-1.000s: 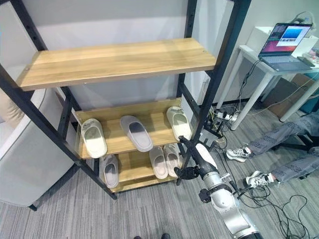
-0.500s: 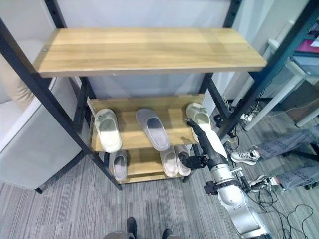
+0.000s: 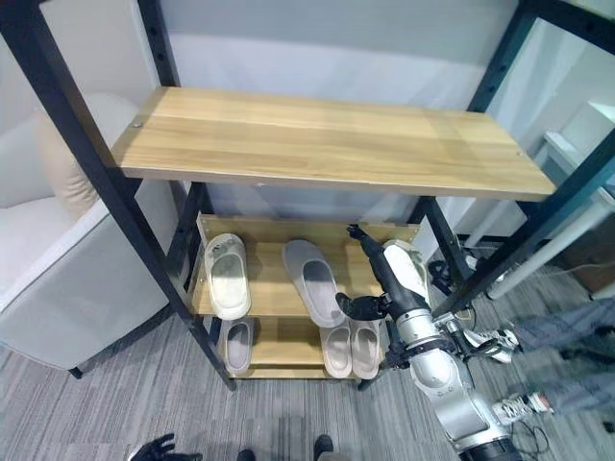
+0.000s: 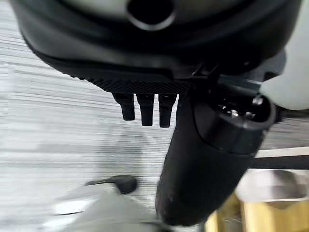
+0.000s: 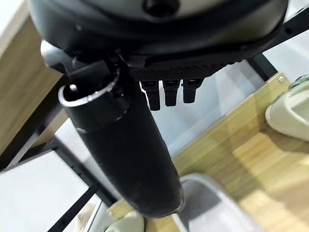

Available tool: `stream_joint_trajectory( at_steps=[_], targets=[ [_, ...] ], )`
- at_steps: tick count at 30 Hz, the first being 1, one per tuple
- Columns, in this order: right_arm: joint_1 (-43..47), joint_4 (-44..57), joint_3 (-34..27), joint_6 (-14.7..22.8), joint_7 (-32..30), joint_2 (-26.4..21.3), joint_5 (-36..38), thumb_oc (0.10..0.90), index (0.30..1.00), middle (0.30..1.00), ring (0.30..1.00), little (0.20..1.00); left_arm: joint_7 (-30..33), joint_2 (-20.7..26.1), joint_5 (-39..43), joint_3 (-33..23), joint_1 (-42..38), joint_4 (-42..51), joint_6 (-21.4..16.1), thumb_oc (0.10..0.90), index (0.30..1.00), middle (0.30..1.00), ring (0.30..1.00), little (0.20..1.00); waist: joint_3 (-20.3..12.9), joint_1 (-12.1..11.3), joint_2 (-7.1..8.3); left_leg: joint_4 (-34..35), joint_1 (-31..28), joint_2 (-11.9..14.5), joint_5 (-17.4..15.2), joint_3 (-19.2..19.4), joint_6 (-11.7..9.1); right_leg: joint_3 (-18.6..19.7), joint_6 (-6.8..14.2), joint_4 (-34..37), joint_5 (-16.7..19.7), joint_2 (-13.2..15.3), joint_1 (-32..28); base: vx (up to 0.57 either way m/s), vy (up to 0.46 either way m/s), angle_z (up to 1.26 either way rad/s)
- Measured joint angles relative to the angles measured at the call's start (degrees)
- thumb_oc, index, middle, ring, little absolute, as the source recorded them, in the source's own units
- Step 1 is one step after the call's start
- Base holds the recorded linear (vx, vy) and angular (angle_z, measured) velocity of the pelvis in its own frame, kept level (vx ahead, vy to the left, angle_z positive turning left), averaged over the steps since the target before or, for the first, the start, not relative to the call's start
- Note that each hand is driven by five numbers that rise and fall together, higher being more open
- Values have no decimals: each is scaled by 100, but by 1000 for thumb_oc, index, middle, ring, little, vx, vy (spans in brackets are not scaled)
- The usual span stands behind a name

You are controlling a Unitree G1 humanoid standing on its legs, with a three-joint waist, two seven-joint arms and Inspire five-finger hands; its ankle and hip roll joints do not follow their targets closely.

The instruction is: Arrange the slippers neatly on the shoe rack.

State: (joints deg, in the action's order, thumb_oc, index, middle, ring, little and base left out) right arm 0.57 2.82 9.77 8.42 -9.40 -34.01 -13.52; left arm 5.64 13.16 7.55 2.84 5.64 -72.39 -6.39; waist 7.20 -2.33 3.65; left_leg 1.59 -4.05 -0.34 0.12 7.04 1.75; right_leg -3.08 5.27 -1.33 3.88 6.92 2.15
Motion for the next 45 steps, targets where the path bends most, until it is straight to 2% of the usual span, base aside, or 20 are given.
stream_joint_trajectory(
  at_steps=[3,5,9,15,25,28,30,31,33,34,36,38,40,41,42,43,44,45],
  targets=[
    [10,-158,-40,-5,-108,-62,9,800,900,900,900,900,9,-59,-127,-21,145,-142,11,800,900,900,900,900,-27,20,-68,103,7,108,57,-116,-110,-163,-96,403,156,-125,-182,38,-74,13],
    [21,-256,-100,-2,-125,-89,22,800,900,900,900,900,11,-67,-225,-35,207,-270,8,800,900,900,900,900,-30,-69,-95,269,-5,211,142,-150,-223,-220,-156,632,257,-237,-247,37,-60,9],
    [82,-364,-147,-2,-162,-167,33,800,900,900,900,900,15,-89,-233,-10,201,-257,14,800,900,900,900,900,-23,-139,-139,298,122,312,202,-290,-312,-386,-203,636,219,-332,-186,4,-36,18],
    [400,-577,-145,31,-360,-162,306,800,900,900,900,900,51,-86,-231,236,40,-106,9,800,900,900,900,900,11,-261,-206,299,407,307,270,-432,-341,-519,-189,634,222,-322,35,-27,-11,11],
    [1208,-1067,40,177,-545,-127,1042,800,900,900,900,900,189,35,-219,564,-315,115,-18,800,900,900,900,900,553,-417,-99,296,743,296,403,-435,-340,-517,-259,630,384,-320,370,-38,0,0],
    [1560,-1262,182,252,-558,0,1357,800,900,900,900,900,267,77,-190,657,-438,134,-44,800,900,900,900,900,681,-431,-58,279,908,270,415,-436,-344,-521,-264,630,414,-322,541,-49,12,-1],
    [1888,-1277,198,252,-564,100,1676,800,900,900,900,900,262,94,-143,665,-690,153,-107,800,900,900,900,900,1011,-459,-101,284,1055,238,473,-441,-338,-529,-256,628,472,-315,671,-33,24,7],
    [1912,-1279,227,252,-567,140,1718,800,900,900,900,900,269,95,-133,665,-695,169,-123,800,900,900,900,900,1039,-498,-92,279,1079,227,471,-438,-337,-534,-255,627,472,-303,689,-26,31,1],
    [2145,-1269,285,258,-618,458,1943,800,900,900,900,900,286,143,-107,649,-794,161,-129,800,900,900,900,900,1134,-494,0,276,1208,223,472,-430,-337,-530,-255,627,504,-299,836,6,16,-8],
    [2195,-1264,322,260,-605,463,2005,800,900,900,900,900,286,148,-107,649,-895,147,-124,800,900,900,900,900,1222,-512,5,275,1220,221,485,-434,-332,-531,-256,627,514,-294,846,0,0,0],
    [2201,-1281,495,257,-593,452,2053,800,900,900,900,900,290,140,-105,649,-945,213,-132,800,900,900,900,900,1268,-574,40,287,1214,215,483,-430,-326,-532,-254,627,512,-268,831,10,12,7],
    [2218,-1548,531,413,-549,493,2158,800,900,900,900,900,293,147,-96,651,-958,210,-130,800,900,900,900,900,1277,-564,64,286,1207,212,482,-430,-325,-531,-254,627,512,-265,824,0,0,0],
    [2198,-1785,531,327,-524,491,2294,800,900,900,900,900,294,150,-96,649,-985,217,-133,800,900,900,900,900,1279,-574,66,287,1210,211,483,-430,-325,-531,-251,627,510,-263,824,0,0,0],
    [2170,-1942,525,345,-509,492,2324,744,815,815,815,815,297,150,-93,649,-981,213,-134,800,900,900,900,900,1279,-570,67,287,1209,210,484,-429,-325,-531,-248,627,508,-263,825,0,0,0],
    [2179,-1936,525,359,-498,492,2325,596,594,594,594,594,300,150,-92,649,-976,206,-132,800,900,900,900,900,1279,-567,67,286,1209,211,484,-429,-325,-530,-248,628,508,-262,826,0,0,0],
    [2188,-1927,525,360,-490,492,2325,579,568,568,568,568,304,151,-92,649,-976,206,-132,800,900,900,900,900,1279,-561,67,286,1207,212,484,-429,-325,-528,-248,628,508,-263,825,-10,-4,-3],
    [2191,-1923,519,360,-490,492,2326,400,300,300,300,300,317,150,-92,650,-979,216,-134,800,900,900,900,900,1279,-559,67,285,1204,213,484,-428,-325,-529,-245,628,510,-266,826,0,0,0],
    [2191,-1923,517,366,-490,491,2326,400,300,300,300,300,355,150,-92,652,-979,219,-156,800,900,900,900,900,1279,-554,67,285,1204,216,485,-429,-325,-526,-245,628,511,-269,826,0,0,0]
  ],
)
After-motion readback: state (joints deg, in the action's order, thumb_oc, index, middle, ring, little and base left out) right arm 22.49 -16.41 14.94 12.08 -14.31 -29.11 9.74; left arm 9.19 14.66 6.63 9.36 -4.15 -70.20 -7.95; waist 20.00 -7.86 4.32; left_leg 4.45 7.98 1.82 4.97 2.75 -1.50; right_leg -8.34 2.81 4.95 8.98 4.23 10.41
